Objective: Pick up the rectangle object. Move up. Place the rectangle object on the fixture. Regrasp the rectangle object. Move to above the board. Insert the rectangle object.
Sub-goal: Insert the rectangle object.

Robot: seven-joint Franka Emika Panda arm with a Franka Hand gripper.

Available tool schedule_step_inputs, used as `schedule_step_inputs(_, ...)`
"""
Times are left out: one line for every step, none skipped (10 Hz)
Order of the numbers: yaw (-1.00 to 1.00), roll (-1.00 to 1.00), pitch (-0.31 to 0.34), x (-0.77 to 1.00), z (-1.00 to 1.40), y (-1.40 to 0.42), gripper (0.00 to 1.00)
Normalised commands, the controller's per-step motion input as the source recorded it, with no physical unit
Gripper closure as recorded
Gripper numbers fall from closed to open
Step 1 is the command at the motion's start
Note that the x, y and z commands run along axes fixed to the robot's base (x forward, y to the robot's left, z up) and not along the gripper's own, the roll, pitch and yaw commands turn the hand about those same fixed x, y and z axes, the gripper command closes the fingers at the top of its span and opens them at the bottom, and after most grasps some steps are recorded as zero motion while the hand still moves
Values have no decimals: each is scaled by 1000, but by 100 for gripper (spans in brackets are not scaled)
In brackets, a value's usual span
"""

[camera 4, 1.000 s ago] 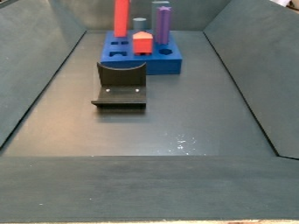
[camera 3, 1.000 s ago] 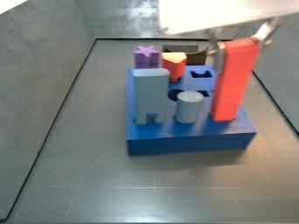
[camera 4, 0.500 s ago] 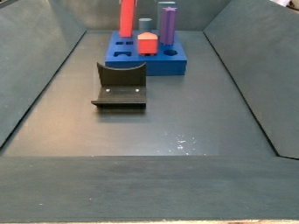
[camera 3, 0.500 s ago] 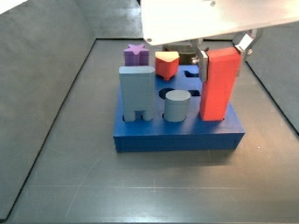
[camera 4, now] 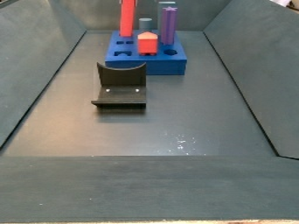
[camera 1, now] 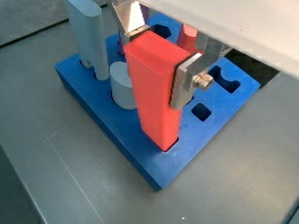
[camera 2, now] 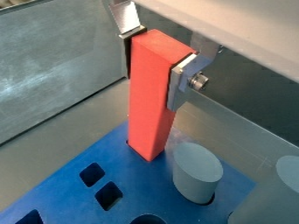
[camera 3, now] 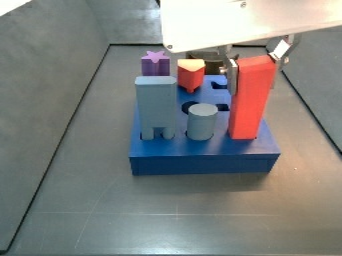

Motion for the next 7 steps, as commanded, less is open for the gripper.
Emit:
schedule_step_inputs(11, 3, 0, 26, -1000, 0, 100)
schedule_step_inputs(11, 1, 0, 29, -1000, 0, 100)
schedule_step_inputs(11, 1, 0, 23, -1000, 0, 100)
schedule_step_inputs(11, 0, 0, 26, -1000, 0, 100)
schedule_step_inputs(0, -174, -346, -131, -431, 137, 100)
schedule_step_inputs(0, 0, 0, -23, 0, 0, 100)
schedule_step_inputs(0, 0, 0, 0, 0, 0, 100)
